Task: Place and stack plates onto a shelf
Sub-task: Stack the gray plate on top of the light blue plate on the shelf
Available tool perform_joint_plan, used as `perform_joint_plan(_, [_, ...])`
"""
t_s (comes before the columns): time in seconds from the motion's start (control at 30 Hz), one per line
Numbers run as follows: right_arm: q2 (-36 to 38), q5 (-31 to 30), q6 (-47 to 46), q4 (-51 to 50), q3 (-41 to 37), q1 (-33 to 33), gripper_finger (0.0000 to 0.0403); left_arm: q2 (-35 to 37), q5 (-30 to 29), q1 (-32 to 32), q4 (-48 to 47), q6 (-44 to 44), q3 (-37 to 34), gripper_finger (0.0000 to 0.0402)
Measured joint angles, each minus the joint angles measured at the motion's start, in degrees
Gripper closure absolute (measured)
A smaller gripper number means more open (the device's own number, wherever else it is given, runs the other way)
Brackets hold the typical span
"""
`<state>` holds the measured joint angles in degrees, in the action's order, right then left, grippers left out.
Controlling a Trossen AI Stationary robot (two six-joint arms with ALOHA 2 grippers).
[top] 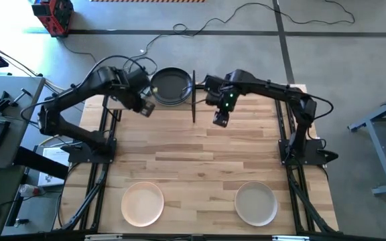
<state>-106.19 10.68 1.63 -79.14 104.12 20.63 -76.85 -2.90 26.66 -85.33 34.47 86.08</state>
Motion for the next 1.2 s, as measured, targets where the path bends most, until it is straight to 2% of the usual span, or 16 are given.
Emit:
perform_joint_plan(0.2, [0.0,-0.2,-10.5,-0.8,0.0,-7.8,0.0242,0.3,0.8,-7.9,-2.5,-0.5,0.0,0.036])
perform_joint_plan(0.33, [0.0,-3.2,-17.2,-0.8,0.0,-14.2,0.0242,0.3,2.9,-13.1,-2.6,-0.7,0.0,0.036])
perform_joint_plan(0.63, [0.0,-8.8,-34.8,0.1,0.0,-26.9,0.0242,0.3,2.2,-23.3,-1.3,-0.1,0.0,0.036])
perform_joint_plan(0.8, [0.0,-9.8,-45.7,0.1,0.0,-33.2,0.0242,0.3,1.0,-27.6,0.1,-0.2,0.0,0.036])
perform_joint_plan(1.2, [0.0,-16.5,-68.8,0.1,0.0,-46.3,0.0242,0.3,0.5,-34.5,3.2,0.9,0.0,0.036])
